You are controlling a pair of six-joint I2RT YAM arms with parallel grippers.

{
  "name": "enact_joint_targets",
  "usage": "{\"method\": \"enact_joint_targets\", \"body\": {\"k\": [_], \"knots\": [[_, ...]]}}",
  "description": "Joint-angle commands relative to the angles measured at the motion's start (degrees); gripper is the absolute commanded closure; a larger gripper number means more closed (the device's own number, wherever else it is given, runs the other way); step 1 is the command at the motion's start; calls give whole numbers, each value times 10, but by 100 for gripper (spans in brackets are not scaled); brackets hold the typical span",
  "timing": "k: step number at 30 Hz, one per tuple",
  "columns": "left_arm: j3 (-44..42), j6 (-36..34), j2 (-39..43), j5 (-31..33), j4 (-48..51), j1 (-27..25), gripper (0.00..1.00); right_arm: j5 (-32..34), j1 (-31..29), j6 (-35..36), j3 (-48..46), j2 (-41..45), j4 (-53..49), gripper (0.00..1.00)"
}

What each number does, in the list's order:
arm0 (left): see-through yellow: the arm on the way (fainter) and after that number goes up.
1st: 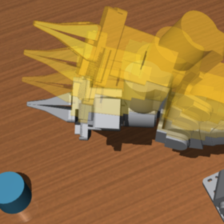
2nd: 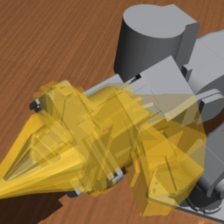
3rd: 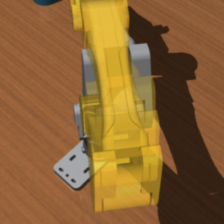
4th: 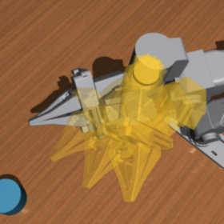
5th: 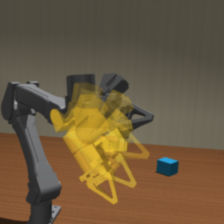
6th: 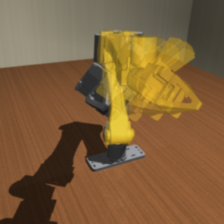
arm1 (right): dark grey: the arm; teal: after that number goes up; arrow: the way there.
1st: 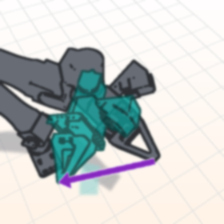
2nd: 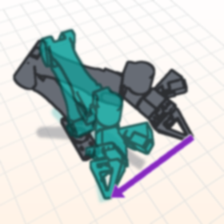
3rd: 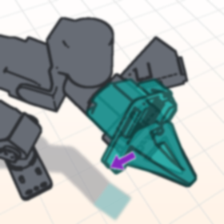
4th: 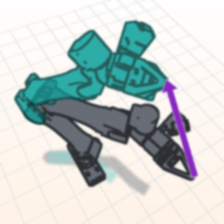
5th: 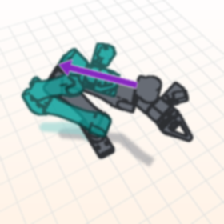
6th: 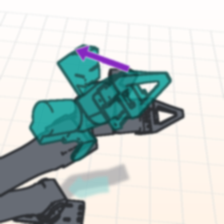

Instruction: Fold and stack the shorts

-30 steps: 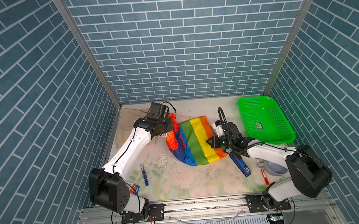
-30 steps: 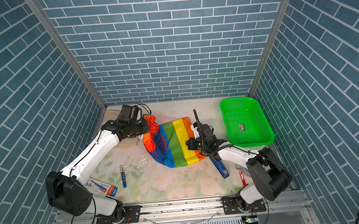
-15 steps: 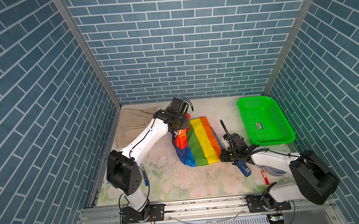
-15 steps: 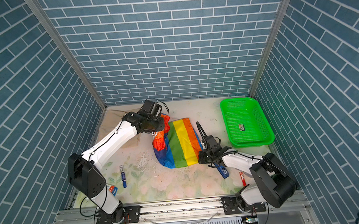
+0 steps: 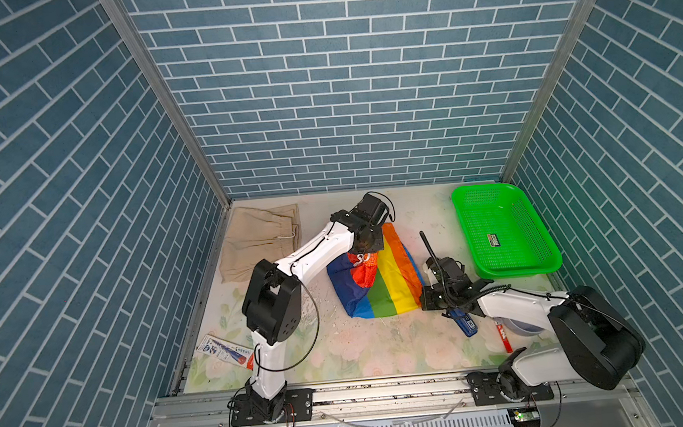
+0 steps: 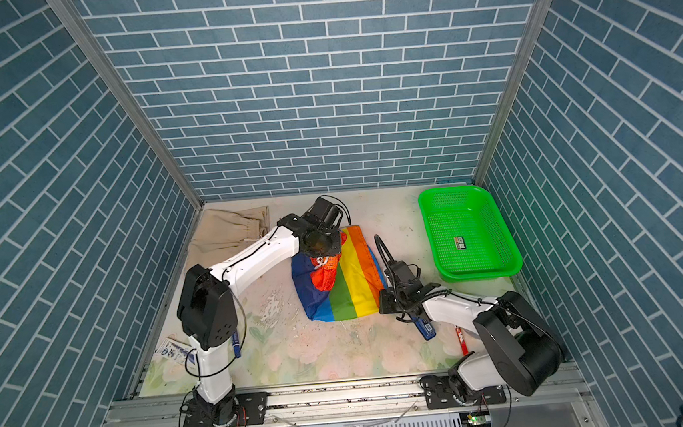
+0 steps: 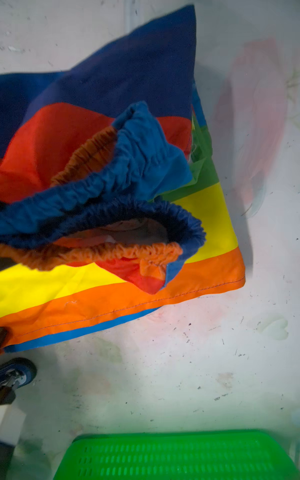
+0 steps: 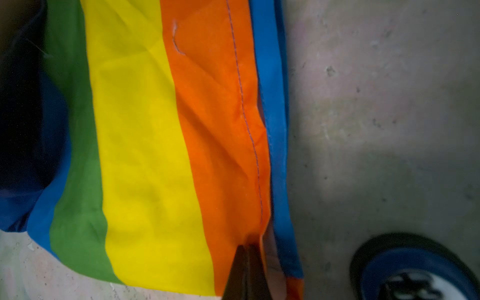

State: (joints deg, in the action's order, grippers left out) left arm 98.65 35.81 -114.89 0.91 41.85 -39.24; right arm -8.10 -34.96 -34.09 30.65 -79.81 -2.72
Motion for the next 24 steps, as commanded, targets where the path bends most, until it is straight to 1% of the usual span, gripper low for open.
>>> {"method": "enact_joint_targets", "body": {"k": [1,7,11,17,20,24], "knots": [[22,29,-29,-19,-22,-8,91,18,3,-5,-23,-2,-16,100],[60,48,-55,-34,-20,-21,96,13,2,-11,-27,-13,-2,100],[75,53,-41,-32,-6,-27,97,9,2,-14,-27,-28,8,100],[66,75,-22,-21,-13,-28,97,7,2,-14,-27,-38,14,100],[71,88,-40,-25,-18,-28,94,9,2,-13,-28,-37,14,100],[71,118,-78,-50,-56,-29,94,12,2,-13,-31,-36,16,100]]}}
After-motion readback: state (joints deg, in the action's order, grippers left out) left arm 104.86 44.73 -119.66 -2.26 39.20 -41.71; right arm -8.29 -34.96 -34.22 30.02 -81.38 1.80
